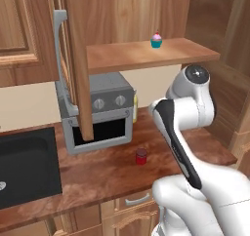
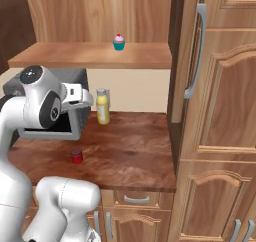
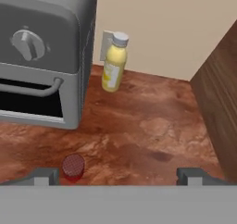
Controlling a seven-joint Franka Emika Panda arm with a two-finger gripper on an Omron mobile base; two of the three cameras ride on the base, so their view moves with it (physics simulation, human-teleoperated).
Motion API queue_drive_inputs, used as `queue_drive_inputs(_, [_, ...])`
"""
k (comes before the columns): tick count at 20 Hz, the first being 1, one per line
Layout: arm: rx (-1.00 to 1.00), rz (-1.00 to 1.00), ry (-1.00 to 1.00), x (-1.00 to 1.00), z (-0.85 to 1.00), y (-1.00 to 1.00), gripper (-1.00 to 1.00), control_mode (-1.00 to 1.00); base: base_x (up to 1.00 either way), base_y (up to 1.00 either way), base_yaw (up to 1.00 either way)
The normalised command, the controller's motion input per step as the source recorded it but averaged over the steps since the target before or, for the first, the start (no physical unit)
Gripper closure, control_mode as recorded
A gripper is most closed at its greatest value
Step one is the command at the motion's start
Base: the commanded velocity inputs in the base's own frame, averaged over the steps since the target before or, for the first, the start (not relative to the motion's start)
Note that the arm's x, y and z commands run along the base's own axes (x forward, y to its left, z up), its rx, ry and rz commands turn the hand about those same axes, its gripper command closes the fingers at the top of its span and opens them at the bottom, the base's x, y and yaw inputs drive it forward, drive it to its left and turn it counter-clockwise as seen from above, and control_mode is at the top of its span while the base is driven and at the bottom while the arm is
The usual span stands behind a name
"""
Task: Pick the jam and jam from the counter and place them in the cabinets closest to them.
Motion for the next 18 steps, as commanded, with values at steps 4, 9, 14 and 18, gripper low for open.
queue_drive_inputs(4, [0.0,0.06,0.12,0.0,-0.41,0.09,-1.0,-1.0,0.0,0.0,0.0])
queue_drive_inputs(9, [0.0,0.07,0.12,0.0,-0.43,0.06,-1.0,-1.0,0.0,0.0,0.0])
queue_drive_inputs(14, [0.0,0.07,0.08,0.09,-0.37,0.1,-1.0,-1.0,0.0,0.0,0.0])
queue_drive_inputs(18, [-0.02,0.05,0.03,0.18,-0.36,0.18,-1.0,-1.0,0.0,0.0,0.0])
